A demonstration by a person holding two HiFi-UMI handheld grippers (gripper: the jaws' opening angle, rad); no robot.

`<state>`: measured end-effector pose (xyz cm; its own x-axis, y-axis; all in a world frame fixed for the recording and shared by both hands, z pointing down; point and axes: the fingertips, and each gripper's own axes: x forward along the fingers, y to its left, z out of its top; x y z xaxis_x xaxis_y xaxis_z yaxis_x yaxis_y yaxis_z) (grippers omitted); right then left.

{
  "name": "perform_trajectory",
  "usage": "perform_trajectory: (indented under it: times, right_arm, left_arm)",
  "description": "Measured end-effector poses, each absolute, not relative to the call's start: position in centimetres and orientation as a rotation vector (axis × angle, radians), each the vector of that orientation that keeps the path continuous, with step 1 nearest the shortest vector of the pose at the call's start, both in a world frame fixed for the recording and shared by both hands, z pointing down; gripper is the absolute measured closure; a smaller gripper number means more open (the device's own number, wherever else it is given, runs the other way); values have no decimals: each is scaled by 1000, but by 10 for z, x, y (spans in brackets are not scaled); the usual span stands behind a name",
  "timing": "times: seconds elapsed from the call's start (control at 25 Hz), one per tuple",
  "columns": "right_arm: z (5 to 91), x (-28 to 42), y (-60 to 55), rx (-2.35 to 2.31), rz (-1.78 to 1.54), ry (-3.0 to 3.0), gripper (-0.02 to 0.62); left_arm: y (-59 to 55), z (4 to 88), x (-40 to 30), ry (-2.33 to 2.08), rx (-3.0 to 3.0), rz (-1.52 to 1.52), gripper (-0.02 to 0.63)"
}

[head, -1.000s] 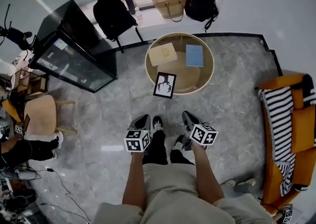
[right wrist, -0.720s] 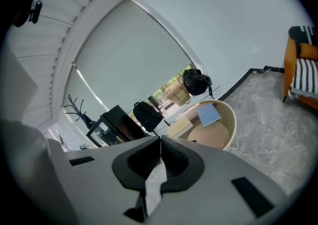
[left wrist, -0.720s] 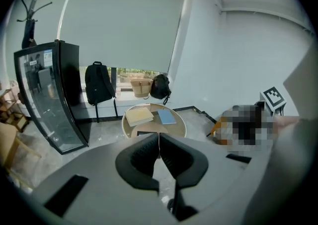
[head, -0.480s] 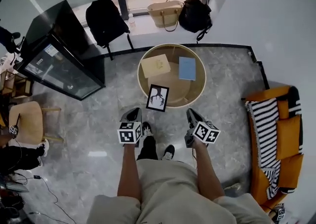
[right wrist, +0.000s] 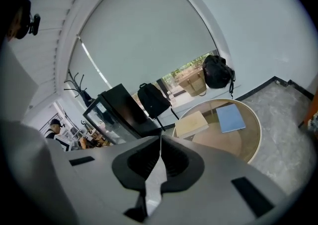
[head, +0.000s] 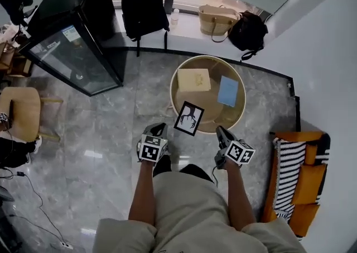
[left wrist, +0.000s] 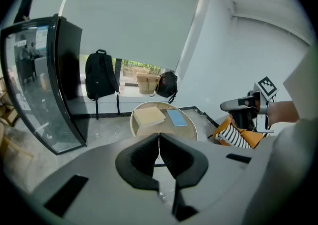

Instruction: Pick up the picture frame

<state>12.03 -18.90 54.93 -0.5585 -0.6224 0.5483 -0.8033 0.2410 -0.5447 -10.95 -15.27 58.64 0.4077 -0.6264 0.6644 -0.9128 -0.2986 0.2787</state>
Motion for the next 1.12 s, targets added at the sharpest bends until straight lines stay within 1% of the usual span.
perform_trajectory:
  times: [0.16, 0.28, 0.48, 0.68, 0.92, 1.12]
  right_arm:
    - [576, 106, -193, 1355, 1226, -2223, 560]
    - [586, 103, -192, 1355, 1209, -2184, 560]
    - [611, 101, -208, 1313, 1188, -2158, 560]
    - [651, 106, -225, 1216, 1192, -2124, 560]
    - [720, 114, -248, 1102, 1191, -2084, 560]
    - [779, 113, -268, 1001, 1164, -2071, 560]
  left_arm:
    - [-151, 623, -136, -1272, 1957, 584, 584]
    - [-143, 642, -138, -1223, 1914, 583, 584]
    - [-146, 685, -122, -1125, 1867, 586, 584]
    - [-139, 741, -91, -1004, 1826, 674, 584]
    - [-148, 800, -51, -818, 1782, 518, 584]
    - [-167, 853, -52, -846, 1703, 410, 584]
